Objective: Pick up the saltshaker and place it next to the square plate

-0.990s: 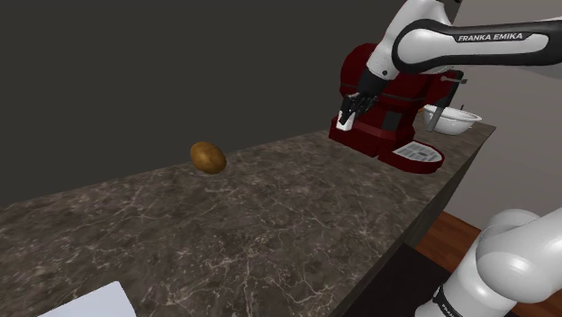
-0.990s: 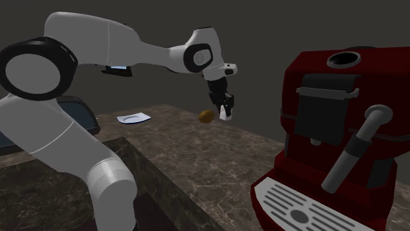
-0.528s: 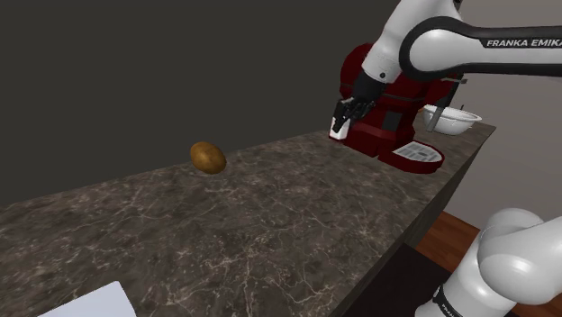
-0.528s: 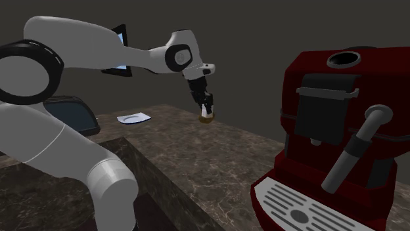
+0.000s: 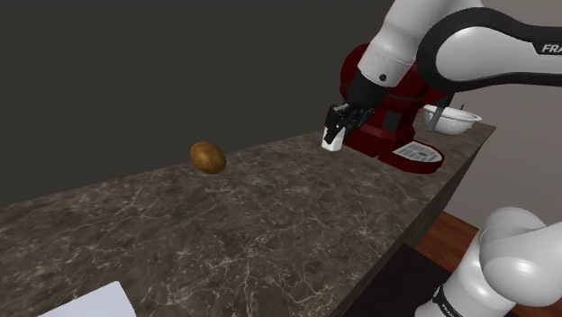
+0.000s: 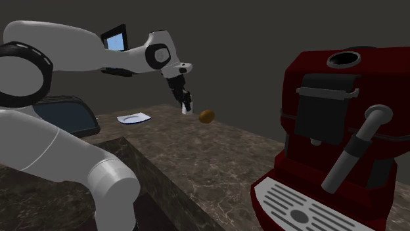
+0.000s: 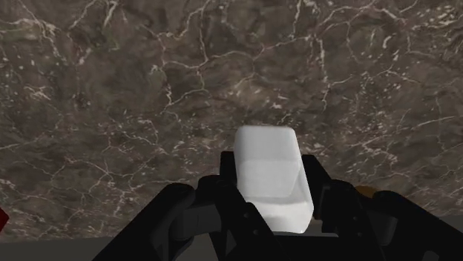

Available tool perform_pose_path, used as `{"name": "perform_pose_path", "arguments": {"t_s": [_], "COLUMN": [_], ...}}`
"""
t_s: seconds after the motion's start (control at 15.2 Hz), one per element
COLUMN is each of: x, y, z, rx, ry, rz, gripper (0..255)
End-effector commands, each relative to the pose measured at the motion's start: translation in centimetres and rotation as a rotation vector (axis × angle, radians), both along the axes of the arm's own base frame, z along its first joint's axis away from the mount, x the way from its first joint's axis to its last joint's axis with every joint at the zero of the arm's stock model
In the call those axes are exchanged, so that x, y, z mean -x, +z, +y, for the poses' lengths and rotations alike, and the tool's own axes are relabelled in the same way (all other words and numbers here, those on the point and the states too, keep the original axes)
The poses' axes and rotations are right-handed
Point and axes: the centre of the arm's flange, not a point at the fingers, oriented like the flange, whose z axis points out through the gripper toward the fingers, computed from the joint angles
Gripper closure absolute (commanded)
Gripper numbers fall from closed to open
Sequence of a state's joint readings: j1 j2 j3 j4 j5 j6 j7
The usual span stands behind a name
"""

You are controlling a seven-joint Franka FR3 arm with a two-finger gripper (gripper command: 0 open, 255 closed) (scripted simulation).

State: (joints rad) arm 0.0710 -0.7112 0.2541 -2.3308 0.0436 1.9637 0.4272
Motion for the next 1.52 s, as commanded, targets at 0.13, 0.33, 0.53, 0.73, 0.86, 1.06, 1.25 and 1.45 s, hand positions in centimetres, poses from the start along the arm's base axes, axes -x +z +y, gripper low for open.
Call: {"name": "perform_pose_path", "arguments": {"t_s": [0.13, 0.33, 0.53, 0.73, 0.86, 1.06, 1.25, 1.45], "x": [1.9, 3.4, 5.0, 6.5, 7.5, 9.1, 10.6, 12.1], "y": [-0.2, -0.2, -0.2, -0.2, -0.1, -0.1, -0.1, -0.1], "z": [4.6, 8.3, 11.9, 15.6, 18.0, 21.7, 25.3, 29.0], "rx": [-0.001, -0.001, -0.001, -0.001, -0.001, -0.001, -0.001, -0.001], "ry": [-0.002, -0.002, -0.002, -0.002, -0.002, -0.002, -0.002, -0.002], "rz": [0.0, 0.0, 0.0, 0.0, 0.0, 0.0, 0.0, 0.0], "gripper": [255, 255, 255, 255, 255, 255, 255, 255]}}
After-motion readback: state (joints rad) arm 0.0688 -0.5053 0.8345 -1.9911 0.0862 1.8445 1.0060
